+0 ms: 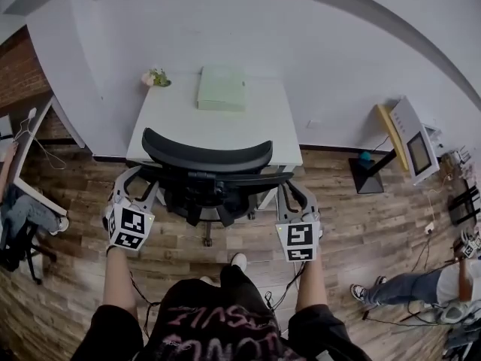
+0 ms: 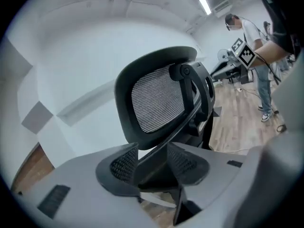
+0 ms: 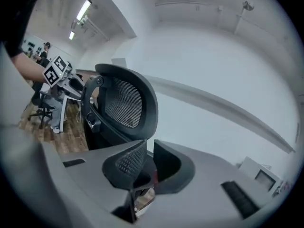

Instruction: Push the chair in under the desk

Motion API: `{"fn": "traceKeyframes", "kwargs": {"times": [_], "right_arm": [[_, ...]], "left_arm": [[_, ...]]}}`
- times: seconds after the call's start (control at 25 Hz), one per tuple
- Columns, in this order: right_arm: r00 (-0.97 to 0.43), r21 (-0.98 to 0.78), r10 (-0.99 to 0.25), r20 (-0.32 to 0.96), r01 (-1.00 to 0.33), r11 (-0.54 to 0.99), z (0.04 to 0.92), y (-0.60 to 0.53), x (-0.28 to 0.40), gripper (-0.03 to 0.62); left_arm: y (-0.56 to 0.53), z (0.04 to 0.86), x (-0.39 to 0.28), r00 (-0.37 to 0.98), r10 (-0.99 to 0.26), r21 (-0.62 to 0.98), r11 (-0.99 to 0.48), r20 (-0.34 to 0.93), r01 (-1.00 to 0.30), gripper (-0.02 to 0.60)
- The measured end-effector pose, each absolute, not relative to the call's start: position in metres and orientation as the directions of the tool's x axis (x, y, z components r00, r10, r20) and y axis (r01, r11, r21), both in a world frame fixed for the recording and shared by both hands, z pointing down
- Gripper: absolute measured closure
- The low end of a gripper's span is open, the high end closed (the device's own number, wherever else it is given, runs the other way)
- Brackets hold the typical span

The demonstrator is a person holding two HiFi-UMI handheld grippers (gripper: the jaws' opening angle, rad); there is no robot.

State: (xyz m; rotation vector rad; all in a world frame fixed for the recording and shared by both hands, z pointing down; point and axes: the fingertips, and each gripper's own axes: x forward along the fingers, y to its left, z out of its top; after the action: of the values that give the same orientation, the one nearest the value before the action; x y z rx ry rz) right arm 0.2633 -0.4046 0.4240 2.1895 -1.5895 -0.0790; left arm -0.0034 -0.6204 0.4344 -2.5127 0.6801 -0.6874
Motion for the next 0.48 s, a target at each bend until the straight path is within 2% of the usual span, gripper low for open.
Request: {"fn": "traceKeyframes", "kwargs": {"times": [0.16,0.48], "right_arm": [[0.377,0.301,-0.911,0.166,-0.899,-0.317,0.417,-0.397,0.254,0.562],[0.416,0.245,-0.897,0.148,-0.894,-0.374,0.414,-0.388,0.249,0.565]], "left_arm": [[-0.611,0.428,-0.007,0.777,-0.558,-0.453,-0.796,0.292,-0.402,0.422],[-0.608,0.415,-0.021,0.777,-0.598,-0.323,-0.788,0.198,-0.525,0.535]]}}
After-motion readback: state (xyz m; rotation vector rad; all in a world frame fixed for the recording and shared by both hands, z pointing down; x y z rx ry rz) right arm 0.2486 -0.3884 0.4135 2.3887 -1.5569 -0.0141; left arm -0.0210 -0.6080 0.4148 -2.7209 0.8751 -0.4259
